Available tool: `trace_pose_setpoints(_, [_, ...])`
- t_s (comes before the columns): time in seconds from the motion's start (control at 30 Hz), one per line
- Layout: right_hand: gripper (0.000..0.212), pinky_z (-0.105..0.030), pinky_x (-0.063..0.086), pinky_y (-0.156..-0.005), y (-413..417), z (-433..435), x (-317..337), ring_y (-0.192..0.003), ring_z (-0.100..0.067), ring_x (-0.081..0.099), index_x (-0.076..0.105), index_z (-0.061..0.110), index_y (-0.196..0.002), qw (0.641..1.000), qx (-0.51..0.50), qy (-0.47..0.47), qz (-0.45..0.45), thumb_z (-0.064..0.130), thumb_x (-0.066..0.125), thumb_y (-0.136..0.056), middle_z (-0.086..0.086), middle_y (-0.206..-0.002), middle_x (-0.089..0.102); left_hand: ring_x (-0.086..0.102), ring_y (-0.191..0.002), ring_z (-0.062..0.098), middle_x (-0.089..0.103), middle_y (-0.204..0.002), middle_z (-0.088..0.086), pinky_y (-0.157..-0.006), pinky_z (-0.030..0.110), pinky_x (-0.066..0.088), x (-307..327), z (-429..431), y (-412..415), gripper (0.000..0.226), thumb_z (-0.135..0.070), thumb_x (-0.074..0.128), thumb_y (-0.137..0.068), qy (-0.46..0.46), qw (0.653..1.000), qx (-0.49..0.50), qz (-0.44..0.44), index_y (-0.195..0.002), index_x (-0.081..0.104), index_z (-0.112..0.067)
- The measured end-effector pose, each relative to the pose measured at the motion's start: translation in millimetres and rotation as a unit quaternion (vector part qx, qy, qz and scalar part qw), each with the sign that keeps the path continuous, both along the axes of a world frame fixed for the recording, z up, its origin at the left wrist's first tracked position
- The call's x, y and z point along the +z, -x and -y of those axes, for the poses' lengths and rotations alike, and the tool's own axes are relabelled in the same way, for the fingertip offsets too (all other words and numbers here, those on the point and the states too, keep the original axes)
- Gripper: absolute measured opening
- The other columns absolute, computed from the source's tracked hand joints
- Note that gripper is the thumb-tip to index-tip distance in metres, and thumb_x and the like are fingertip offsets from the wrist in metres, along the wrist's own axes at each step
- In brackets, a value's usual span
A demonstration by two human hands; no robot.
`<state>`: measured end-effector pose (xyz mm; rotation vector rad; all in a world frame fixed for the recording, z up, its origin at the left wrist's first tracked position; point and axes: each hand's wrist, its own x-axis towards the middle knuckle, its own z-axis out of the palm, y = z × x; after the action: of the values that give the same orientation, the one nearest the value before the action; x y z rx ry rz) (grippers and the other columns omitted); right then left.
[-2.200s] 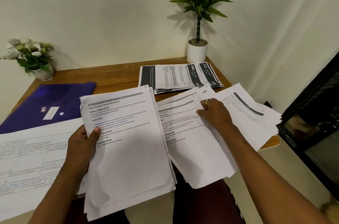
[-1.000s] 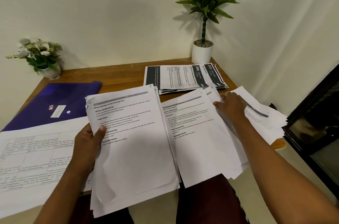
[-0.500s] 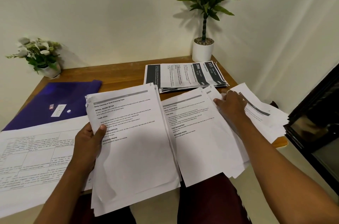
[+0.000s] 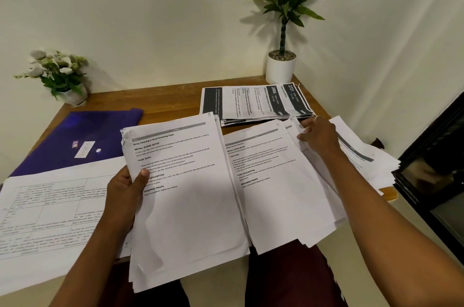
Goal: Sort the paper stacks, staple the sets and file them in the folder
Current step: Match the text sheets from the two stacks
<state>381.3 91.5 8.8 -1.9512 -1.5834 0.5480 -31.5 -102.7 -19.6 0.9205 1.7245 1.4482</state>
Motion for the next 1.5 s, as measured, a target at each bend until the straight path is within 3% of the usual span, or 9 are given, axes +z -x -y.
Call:
trace_pose_setpoints(0.27, [0.018,-0.025,0.037,-0.077,2.0,7.9,20.3,-0.093,-0.027,0.065,0.073,0.008,-0.095,0.998,0.0,-0.066,-0.009,0.026,0.072,-0.094,-0.014,-0.115,0.073,0.076,-0.092,0.021,0.077,-0.105,-0.003,-0.062,0.026,0.061,13.0,-2.6,-0.2,0.021,-0.024,0.06,-0.101,0.004,0.997,-0.005,0.076,-0.121,0.066,-0.021])
trace_pose_setpoints(0.37, [0.02,-0.033,0.044,-0.079,2.2,9.8,30.2,-0.102,-0.036,0.066,0.065,0.013,-0.101,0.995,0.006,-0.096,0.031,0.034,0.063,-0.099,-0.014,-0.117,0.072,0.076,-0.091,0.018,0.075,-0.111,-0.002,-0.061,0.026,0.061,21.5,-8.5,-3.6,0.028,-0.023,0.06,-0.101,-0.003,0.996,-0.011,0.084,-0.128,0.063,-0.019])
trace_pose_setpoints(0.5, [0.025,-0.038,0.049,-0.084,9.1,16.4,45.7,-0.105,-0.037,0.066,0.067,0.016,-0.113,0.989,0.036,-0.107,0.092,0.029,0.073,-0.093,-0.013,-0.122,0.07,0.076,-0.089,0.013,0.074,-0.111,-0.006,-0.062,0.027,0.062,29.4,-15.7,-8.6,0.033,-0.021,0.059,-0.101,-0.016,0.996,-0.017,0.086,-0.133,0.059,-0.02])
trace_pose_setpoints(0.73, [0.018,-0.025,0.035,-0.061,20.5,23.9,39.0,-0.082,-0.02,0.061,0.069,0.018,-0.084,0.987,0.054,-0.123,0.093,0.032,0.078,-0.089,-0.002,-0.102,0.073,0.074,-0.092,0.019,0.073,-0.109,-0.007,-0.064,0.031,0.062,25.4,-18.1,-14.9,0.022,-0.023,0.059,-0.101,0.005,0.995,-0.008,0.1,-0.122,0.062,-0.027])
trace_pose_setpoints(0.87, [0.009,-0.024,0.046,-0.07,18.5,27.9,32.6,-0.086,-0.019,0.063,0.073,0.016,-0.102,0.983,0.06,-0.136,0.105,0.021,0.071,-0.095,-0.006,-0.117,0.072,0.075,-0.086,0.017,0.074,-0.107,-0.006,-0.059,0.027,0.061,21.3,-17.5,-17.4,0.021,-0.023,0.06,-0.101,0.01,0.994,-0.007,0.106,-0.121,0.064,-0.024])
trace_pose_setpoints(1.0, [0.019,-0.036,0.053,-0.091,11.4,29.4,25.3,-0.107,-0.03,0.068,0.073,0.012,-0.116,0.974,0.051,-0.175,0.131,0.014,0.066,-0.098,-0.01,-0.123,0.072,0.074,-0.099,0.027,0.075,-0.113,0.0,-0.079,0.043,0.061,12.9,-18.7,-17.7,0.016,-0.024,0.062,-0.1,0.031,0.992,-0.004,0.122,-0.114,0.067,-0.028])
trace_pose_setpoints(1.2, [0.022,-0.033,0.048,-0.078,11.1,29.7,19.5,-0.094,-0.03,0.068,0.075,0.01,-0.106,0.987,0.052,-0.119,0.094,0.026,0.077,-0.09,-0.012,-0.111,0.074,0.072,-0.095,0.023,0.073,-0.11,-0.002,-0.069,0.033,0.059,8.7,-17.9,-22.7,0.024,-0.023,0.061,-0.101,0.038,0.994,0.002,0.101,-0.124,0.063,-0.022])
trace_pose_setpoints(1.37, [0.062,-0.035,0.043,-0.086,-1.1,27.1,15.8,-0.116,-0.035,0.061,0.058,0.011,-0.136,0.983,0.08,0.034,0.164,0.033,0.082,-0.084,-0.014,-0.13,0.065,0.073,-0.094,0.023,0.073,-0.111,-0.001,-0.067,0.033,0.059,6.4,-18.0,-22.5,0.027,-0.025,0.061,-0.101,0.043,0.996,-0.002,0.08,-0.128,0.063,-0.021])
trace_pose_setpoints(1.5, [0.051,-0.034,0.042,-0.083,-6.4,22.3,20.6,-0.113,-0.035,0.061,0.062,0.008,-0.125,0.983,0.089,0.052,0.152,0.03,0.082,-0.085,-0.015,-0.127,0.065,0.073,-0.098,0.026,0.073,-0.116,0.001,-0.076,0.039,0.06,4.7,-18.3,-20.8,0.029,-0.026,0.061,-0.1,0.045,0.995,-0.001,0.087,-0.129,0.063,-0.022])
